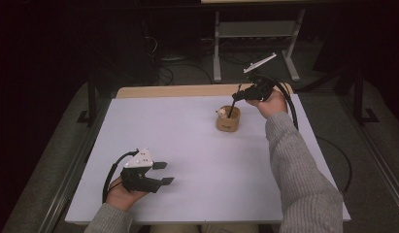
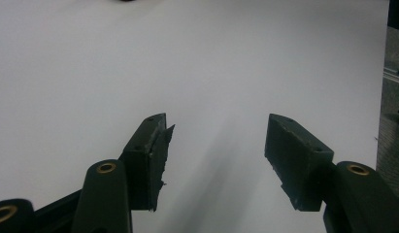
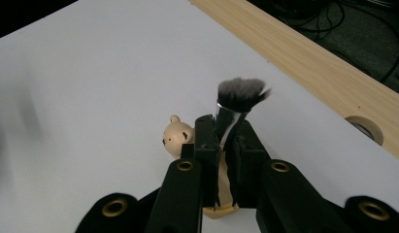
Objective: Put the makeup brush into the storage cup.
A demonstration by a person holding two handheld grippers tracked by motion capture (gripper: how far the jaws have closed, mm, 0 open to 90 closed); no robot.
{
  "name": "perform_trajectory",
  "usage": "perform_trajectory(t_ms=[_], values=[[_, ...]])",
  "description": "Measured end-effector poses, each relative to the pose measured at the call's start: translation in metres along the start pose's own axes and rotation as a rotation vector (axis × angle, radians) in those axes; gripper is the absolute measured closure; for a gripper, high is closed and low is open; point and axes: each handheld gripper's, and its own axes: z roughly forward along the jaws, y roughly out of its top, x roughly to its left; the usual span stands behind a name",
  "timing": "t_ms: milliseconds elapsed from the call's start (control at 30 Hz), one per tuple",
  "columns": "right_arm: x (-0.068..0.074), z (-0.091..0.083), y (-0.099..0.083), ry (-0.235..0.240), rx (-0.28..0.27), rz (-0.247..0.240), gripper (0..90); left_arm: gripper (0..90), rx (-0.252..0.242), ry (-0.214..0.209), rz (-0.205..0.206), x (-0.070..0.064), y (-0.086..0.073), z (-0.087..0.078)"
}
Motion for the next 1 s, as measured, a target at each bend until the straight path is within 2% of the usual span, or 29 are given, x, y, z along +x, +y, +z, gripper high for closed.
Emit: perform_trajectory(t_ms=[200, 633, 800, 867, 1000], values=[[-0.003, 0.002, -0.006, -0.008, 0.005, 0.018, 82.4, 40.4, -0.001, -0.006, -0.02, -0.002, 0.0, 0.001], [-0.007, 0.007, -0.01, 0.0, 0.013, 0.038, 82.4, 37.8, 0.003, -0.012, -0.016, 0.001, 0.001, 0.005], [-0.011, 0.014, -0.012, 0.01, 0.004, 0.046, 82.3, 37.7, 0.013, -0.009, -0.023, 0.002, -0.001, 0.004], [-0.011, 0.018, -0.014, 0.019, -0.002, 0.048, 82.1, 37.5, -0.002, -0.007, -0.03, 0.003, -0.001, 0.004], [-0.012, 0.025, -0.016, 0.022, 0.014, 0.054, 81.9, 37.4, 0.003, -0.007, -0.035, 0.003, -0.002, 0.003]])
